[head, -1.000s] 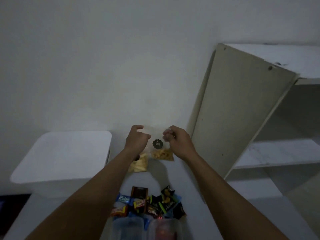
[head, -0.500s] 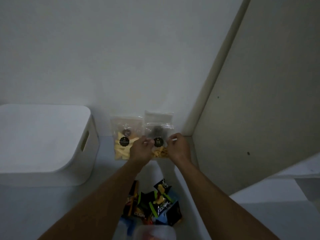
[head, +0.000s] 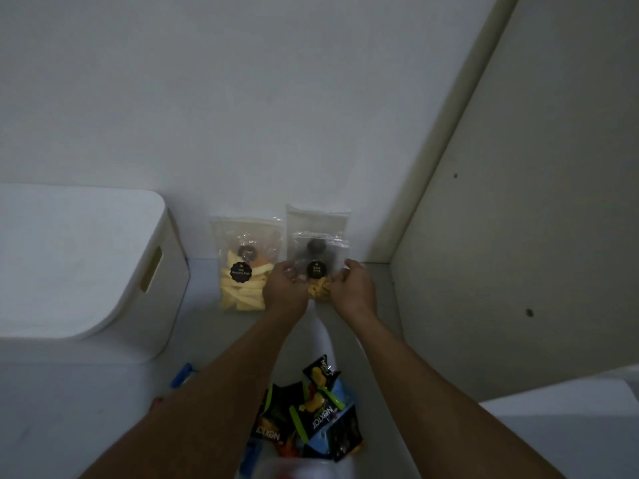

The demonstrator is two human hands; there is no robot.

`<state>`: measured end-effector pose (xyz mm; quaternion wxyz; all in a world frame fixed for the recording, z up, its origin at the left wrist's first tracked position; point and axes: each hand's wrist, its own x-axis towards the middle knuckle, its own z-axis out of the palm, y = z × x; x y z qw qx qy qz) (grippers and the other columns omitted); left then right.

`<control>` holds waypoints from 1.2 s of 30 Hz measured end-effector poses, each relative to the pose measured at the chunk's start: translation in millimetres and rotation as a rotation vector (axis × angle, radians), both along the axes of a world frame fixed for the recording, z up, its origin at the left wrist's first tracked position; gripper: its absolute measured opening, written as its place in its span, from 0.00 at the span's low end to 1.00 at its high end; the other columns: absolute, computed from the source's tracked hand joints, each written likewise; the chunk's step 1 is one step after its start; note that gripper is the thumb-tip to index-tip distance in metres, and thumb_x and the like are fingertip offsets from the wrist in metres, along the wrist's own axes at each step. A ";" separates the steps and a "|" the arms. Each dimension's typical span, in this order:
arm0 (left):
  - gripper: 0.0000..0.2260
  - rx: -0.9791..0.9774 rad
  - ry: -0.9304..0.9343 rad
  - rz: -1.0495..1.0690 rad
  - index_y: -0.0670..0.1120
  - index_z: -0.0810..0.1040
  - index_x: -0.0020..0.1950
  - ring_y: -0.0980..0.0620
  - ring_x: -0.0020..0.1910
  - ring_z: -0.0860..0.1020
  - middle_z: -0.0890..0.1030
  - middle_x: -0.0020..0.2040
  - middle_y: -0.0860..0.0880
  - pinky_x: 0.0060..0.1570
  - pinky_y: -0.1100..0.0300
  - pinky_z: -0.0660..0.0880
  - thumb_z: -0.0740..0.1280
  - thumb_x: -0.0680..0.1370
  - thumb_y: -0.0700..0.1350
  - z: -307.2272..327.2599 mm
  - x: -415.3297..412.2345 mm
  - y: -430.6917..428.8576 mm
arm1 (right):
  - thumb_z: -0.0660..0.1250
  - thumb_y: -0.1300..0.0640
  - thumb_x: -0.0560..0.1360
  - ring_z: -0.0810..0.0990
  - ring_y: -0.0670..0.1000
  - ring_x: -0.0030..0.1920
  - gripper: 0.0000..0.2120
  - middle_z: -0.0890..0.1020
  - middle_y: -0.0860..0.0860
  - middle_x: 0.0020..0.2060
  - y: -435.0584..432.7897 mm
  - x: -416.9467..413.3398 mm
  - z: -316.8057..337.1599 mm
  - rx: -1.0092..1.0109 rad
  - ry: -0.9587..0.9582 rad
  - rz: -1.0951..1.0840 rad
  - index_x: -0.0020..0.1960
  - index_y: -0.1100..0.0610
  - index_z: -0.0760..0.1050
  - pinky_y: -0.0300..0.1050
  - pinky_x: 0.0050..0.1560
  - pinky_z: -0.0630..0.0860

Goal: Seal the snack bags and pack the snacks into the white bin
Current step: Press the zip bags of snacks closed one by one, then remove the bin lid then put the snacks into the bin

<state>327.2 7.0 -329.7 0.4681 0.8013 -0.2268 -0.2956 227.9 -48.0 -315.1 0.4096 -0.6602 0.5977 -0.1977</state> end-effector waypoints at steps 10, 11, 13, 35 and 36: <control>0.17 -0.019 -0.335 -0.199 0.44 0.76 0.67 0.48 0.60 0.78 0.81 0.62 0.44 0.56 0.62 0.69 0.65 0.80 0.49 79.7 30.4 43.4 | 0.63 0.58 0.79 0.77 0.59 0.62 0.19 0.78 0.59 0.63 23.7 3.1 81.5 -0.160 0.154 0.102 0.69 0.60 0.70 0.47 0.56 0.75; 0.18 -0.014 -0.390 -0.213 0.45 0.76 0.67 0.47 0.59 0.78 0.81 0.62 0.45 0.57 0.61 0.70 0.65 0.80 0.52 92.8 40.3 48.7 | 0.62 0.55 0.80 0.77 0.59 0.63 0.19 0.78 0.59 0.63 27.8 7.6 95.5 -0.192 0.179 0.135 0.69 0.60 0.70 0.47 0.57 0.74; 0.21 0.005 -0.513 -0.246 0.46 0.75 0.68 0.46 0.60 0.78 0.80 0.62 0.46 0.59 0.56 0.73 0.63 0.79 0.56 120.3 61.5 60.6 | 0.61 0.48 0.81 0.75 0.59 0.64 0.22 0.77 0.59 0.64 38.1 18.6 124.6 -0.241 0.238 0.212 0.69 0.60 0.69 0.49 0.59 0.73; 0.38 0.302 -0.696 -0.252 0.42 0.61 0.77 0.47 0.77 0.60 0.64 0.77 0.45 0.74 0.51 0.60 0.65 0.75 0.65 168.9 329.6 249.7 | 0.60 0.36 0.78 0.72 0.59 0.68 0.34 0.72 0.58 0.69 175.1 212.7 171.2 -0.284 0.379 0.391 0.72 0.61 0.65 0.52 0.63 0.70; 0.39 0.319 -0.694 -0.249 0.42 0.60 0.78 0.47 0.77 0.60 0.63 0.78 0.45 0.74 0.50 0.61 0.65 0.75 0.64 164.0 339.0 254.4 | 0.60 0.36 0.77 0.72 0.59 0.67 0.34 0.72 0.59 0.68 176.9 217.9 165.6 -0.269 0.383 0.391 0.72 0.61 0.66 0.52 0.62 0.71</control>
